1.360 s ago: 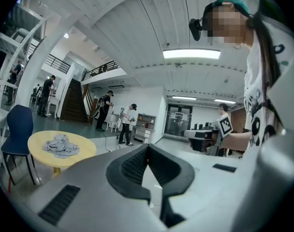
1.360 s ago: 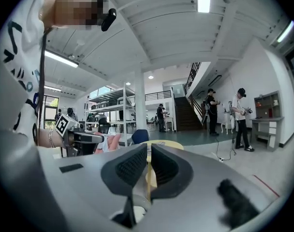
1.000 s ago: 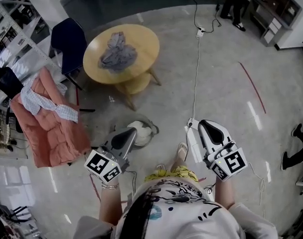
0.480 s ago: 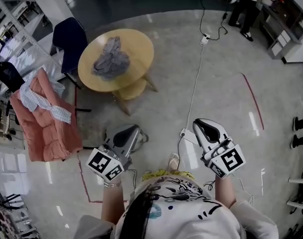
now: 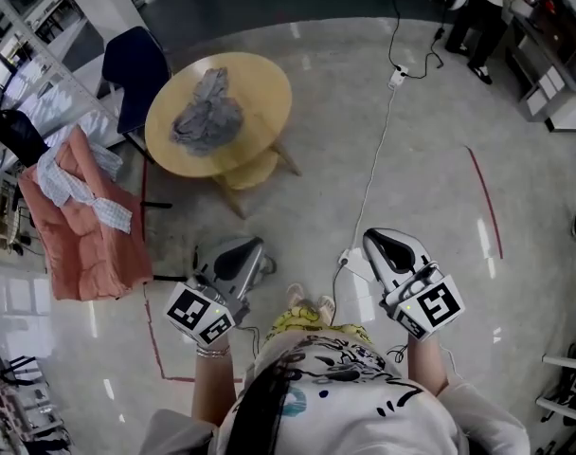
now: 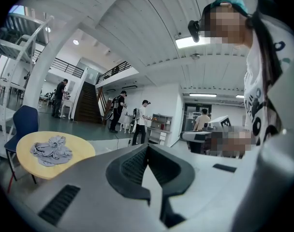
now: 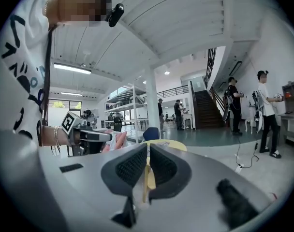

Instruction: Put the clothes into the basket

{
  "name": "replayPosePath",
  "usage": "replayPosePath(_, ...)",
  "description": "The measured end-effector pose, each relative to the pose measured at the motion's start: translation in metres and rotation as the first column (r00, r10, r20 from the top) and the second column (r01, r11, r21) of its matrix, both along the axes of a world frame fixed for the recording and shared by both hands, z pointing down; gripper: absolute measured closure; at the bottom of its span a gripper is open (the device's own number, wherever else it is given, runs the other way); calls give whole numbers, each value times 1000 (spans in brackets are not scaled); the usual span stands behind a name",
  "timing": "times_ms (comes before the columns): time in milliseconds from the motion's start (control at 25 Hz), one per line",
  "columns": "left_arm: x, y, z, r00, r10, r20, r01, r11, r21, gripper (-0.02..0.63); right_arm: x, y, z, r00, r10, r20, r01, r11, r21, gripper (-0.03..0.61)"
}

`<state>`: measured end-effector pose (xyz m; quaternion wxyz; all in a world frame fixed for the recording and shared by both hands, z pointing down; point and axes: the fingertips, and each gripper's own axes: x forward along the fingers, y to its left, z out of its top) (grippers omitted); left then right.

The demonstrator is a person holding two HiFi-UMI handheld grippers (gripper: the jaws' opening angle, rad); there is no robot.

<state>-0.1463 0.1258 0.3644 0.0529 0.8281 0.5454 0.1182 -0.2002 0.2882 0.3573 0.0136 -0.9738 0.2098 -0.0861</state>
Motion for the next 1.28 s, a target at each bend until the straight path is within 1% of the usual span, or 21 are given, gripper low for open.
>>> replayPosePath(240, 43, 5, 5, 1000, -22, 10, 22, 1000, 1, 600, 45, 4, 3, 1000, -22, 10, 22, 1000, 3, 548)
replayPosePath(400, 81, 15, -2, 1000, -8, -1, 8, 1000, -10, 600, 86, 11, -1, 1000, -15, 6, 15, 1000, 2, 548)
replayPosePath(600, 130, 19, -13, 1000, 2, -21, -2, 1000, -21, 600, 135, 6, -10, 999, -46, -9, 46, 999, -18, 548)
replayPosePath(880, 181, 16, -12, 999, 31, -25, -32, 999, -21, 600, 186, -1, -12, 999, -38, -13, 38, 999, -32, 548)
replayPosePath(1080, 206, 15, -5, 999, 37, -27, -38, 999, -21, 600, 207, -5, -6, 999, -31, -12, 30, 998, -61, 548)
replayPosePath(1280, 210, 20, 2, 999, 54, -8, -54, 998, -28, 600, 217, -4, 6, 1000, -26, 18, 27, 998, -60, 548)
